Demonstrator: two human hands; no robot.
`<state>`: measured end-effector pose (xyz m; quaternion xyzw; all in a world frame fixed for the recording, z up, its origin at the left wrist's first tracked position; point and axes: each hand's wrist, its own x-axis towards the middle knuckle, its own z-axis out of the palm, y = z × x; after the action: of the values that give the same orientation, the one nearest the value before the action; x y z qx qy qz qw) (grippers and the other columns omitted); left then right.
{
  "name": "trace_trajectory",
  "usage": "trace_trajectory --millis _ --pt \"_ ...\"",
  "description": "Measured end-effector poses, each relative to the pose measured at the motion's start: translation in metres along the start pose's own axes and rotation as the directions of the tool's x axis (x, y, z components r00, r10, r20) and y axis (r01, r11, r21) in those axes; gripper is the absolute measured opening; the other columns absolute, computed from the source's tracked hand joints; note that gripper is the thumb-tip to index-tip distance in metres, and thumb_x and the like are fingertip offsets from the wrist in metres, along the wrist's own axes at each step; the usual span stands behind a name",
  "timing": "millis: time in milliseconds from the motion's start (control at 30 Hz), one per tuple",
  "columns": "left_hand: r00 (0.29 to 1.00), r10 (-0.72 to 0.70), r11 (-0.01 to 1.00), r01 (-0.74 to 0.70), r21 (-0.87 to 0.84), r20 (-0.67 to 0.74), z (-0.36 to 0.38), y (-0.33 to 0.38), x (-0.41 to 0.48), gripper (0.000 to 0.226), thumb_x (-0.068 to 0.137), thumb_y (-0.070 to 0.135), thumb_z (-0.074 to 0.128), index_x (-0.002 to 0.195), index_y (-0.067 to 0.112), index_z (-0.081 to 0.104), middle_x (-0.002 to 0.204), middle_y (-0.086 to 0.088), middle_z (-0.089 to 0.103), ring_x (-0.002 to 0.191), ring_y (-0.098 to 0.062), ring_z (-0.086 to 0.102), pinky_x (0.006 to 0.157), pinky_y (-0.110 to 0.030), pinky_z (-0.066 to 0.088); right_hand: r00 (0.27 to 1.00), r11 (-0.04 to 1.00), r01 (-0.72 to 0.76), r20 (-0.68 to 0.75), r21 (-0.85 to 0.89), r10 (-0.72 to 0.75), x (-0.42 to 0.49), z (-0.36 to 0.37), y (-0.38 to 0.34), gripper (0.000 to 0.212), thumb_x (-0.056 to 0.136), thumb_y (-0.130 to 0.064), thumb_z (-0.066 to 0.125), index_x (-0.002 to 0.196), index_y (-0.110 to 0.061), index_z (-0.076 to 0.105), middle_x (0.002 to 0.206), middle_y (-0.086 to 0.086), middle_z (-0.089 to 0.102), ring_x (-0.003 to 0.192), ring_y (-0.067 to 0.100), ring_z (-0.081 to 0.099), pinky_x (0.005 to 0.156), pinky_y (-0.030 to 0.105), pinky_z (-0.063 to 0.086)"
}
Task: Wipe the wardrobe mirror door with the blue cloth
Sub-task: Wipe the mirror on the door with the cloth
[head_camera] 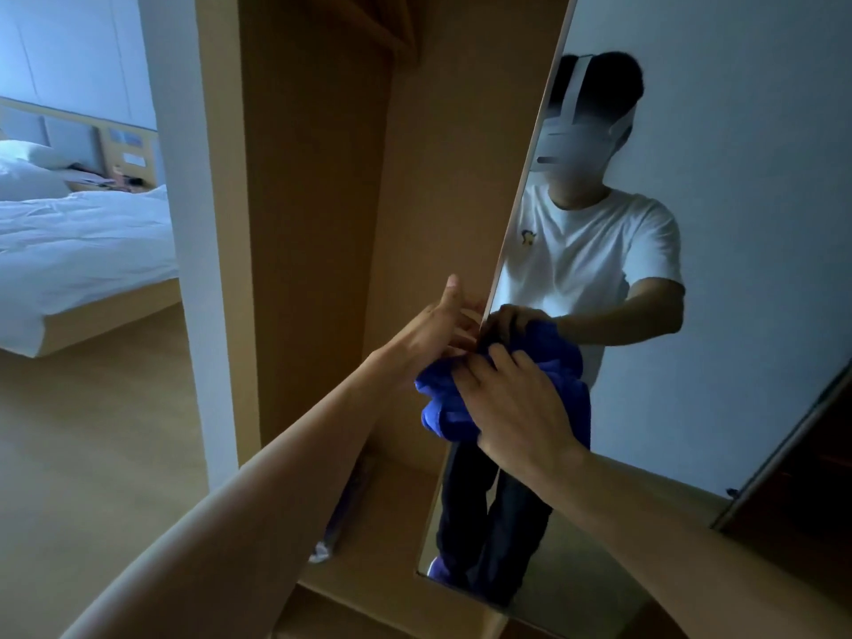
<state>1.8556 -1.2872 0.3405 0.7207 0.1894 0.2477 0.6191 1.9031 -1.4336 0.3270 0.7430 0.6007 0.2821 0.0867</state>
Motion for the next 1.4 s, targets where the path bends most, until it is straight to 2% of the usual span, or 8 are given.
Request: trace_trajectory --millis 100,233,500,733,900,967,1167,1400 --pt "1.000 -0.004 1.000 0.004 -0.014 0.003 -0.006 0.004 0.003 0.075 0.102 0.068 0.010 0.107 0.028 0.073 0.110 -0.002 0.076 0.104 -0.013 0.070 0.094 -0.028 0.050 0.986 0.999 -0.041 -0.162 -0.019 0.037 0.007 -0.023 0.016 0.041 0.079 -0.014 0.048 0.117 -0.012 0.063 0.104 0.005 0.067 0.095 0.027 0.056 0.081 0.038 0.044" --pt "0.999 -0.051 0.997 0.050 -0.060 -0.015 -0.009 0.006 0.005 0.084 0.098 0.075 0.012 0.118 0.019 0.072 0.106 -0.002 0.078 0.100 -0.012 0.074 0.092 -0.029 0.054 0.967 0.999 -0.043 -0.254 -0.030 0.034 0.015 -0.041 0.024 0.039 0.078 -0.008 0.040 0.110 -0.008 0.062 0.100 0.009 0.066 0.097 0.031 0.056 0.082 0.043 0.045" --pt "0.995 -0.073 0.997 0.071 -0.028 -0.061 -0.006 -0.010 0.005 0.081 0.097 0.076 0.011 0.094 0.034 0.080 0.114 -0.003 0.074 0.116 -0.021 0.065 0.115 -0.047 0.040 0.987 0.997 -0.041 -0.157 -0.062 0.030 0.003 -0.011 0.008 0.038 0.088 -0.015 0.033 0.115 -0.011 0.058 0.106 0.008 0.063 0.099 0.029 0.054 0.085 0.040 0.044" --pt "0.994 -0.069 0.998 0.069 -0.007 -0.082 0.007 -0.028 -0.001 0.074 0.103 0.067 0.008 0.103 0.029 0.072 0.113 -0.007 0.072 0.105 -0.026 0.070 0.107 -0.044 0.048 1.000 0.999 0.021 0.008 -0.032 -0.021 -0.009 0.027 -0.014 0.047 0.083 -0.015 0.030 0.121 -0.009 0.057 0.115 0.010 0.064 0.107 0.030 0.053 0.087 0.040 0.043" --pt "0.990 -0.026 0.998 0.019 -0.056 -0.141 0.015 -0.036 -0.001 0.067 0.109 0.055 0.014 0.094 0.022 0.071 0.090 -0.002 0.071 0.073 -0.011 0.066 0.067 -0.018 0.054 0.991 0.998 0.060 0.118 -0.031 -0.056 -0.017 0.054 -0.028 0.040 0.087 -0.009 0.054 0.127 -0.006 0.049 0.124 0.015 0.057 0.119 0.035 0.049 0.100 0.044 0.039" --pt "0.987 -0.026 0.996 0.013 -0.085 -0.158 0.018 -0.041 -0.001 0.063 0.110 0.051 0.015 0.091 0.024 0.069 0.090 0.000 0.069 0.075 -0.010 0.064 0.060 -0.013 0.053 0.984 0.997 0.075 0.161 -0.014 -0.072 -0.020 0.058 -0.031 0.042 0.089 -0.008 0.055 0.130 -0.006 0.047 0.128 0.015 0.054 0.124 0.036 0.047 0.103 0.045 0.038" --pt "0.978 -0.079 0.992 0.059 -0.109 -0.191 0.026 -0.060 -0.011 0.064 0.108 0.056 0.014 0.098 0.025 0.069 0.103 -0.007 0.068 0.088 -0.019 0.065 0.091 -0.035 0.054 0.985 0.993 0.088 0.139 0.076 -0.098 -0.025 0.061 -0.022 0.045 0.087 -0.017 0.065 0.130 -0.012 0.051 0.126 0.009 0.060 0.113 0.029 0.052 0.094 0.040 0.041" --pt "0.968 -0.171 0.985 0.166 -0.044 -0.184 0.020 -0.081 -0.027 0.076 0.104 0.064 0.007 0.088 0.034 0.075 0.109 -0.003 0.074 0.106 -0.015 0.067 0.087 -0.022 0.045 0.995 0.989 0.092 -0.059 0.118 -0.086 -0.027 0.051 -0.009 0.036 0.081 -0.017 0.069 0.117 -0.012 0.065 0.108 0.008 0.068 0.098 0.029 0.055 0.085 0.039 0.047"
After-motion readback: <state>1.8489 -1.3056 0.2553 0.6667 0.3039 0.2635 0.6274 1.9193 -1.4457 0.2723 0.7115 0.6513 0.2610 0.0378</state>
